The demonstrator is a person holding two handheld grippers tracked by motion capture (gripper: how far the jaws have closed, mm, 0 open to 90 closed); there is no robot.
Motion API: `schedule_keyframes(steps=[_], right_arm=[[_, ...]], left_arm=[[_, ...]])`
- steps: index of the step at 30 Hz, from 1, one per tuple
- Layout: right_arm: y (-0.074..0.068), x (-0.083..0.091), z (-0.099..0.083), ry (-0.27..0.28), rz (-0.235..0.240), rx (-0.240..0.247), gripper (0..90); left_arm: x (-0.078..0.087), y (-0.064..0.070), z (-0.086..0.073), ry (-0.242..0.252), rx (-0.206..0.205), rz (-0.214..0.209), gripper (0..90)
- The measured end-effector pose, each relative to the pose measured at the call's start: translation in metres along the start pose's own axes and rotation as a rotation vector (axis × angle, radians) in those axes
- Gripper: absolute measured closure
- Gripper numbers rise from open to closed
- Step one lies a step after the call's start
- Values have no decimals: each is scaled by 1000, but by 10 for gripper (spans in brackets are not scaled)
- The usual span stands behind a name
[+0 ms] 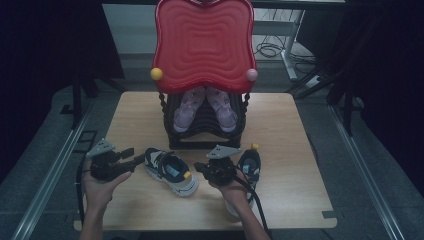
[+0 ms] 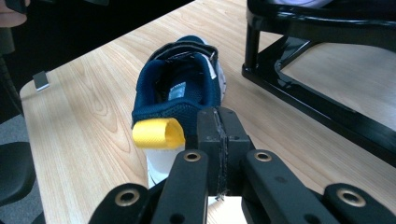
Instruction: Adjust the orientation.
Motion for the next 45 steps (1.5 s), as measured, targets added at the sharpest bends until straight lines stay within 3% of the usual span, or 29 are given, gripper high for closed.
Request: schedule_keyframes(steps=[8,19,32,45], right_arm=[[-6,-24,1,-47,-22,11,895],[-7,-31,0,-77,-38,54,897],[-27,-34,-5,-94,63,83,897],[-52,-38,-12,-96,132,117,896]], left_arm=[[8,-1,1,65,10,25,472],[6,-5,-2,39,28,16,470],[8,-8,-3,35,43,5,466],[5,-8,-4,29,46,2,460]])
Point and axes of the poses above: each handheld gripper's, and its own axes: x roughly backward along the jaws, z roughly out of its top, y roughly to its right, the point moved 2 cm from there along -x, roughly forward along the jaws, and after that the axes turned 6 degrees about -x, right-handed, at the moved point
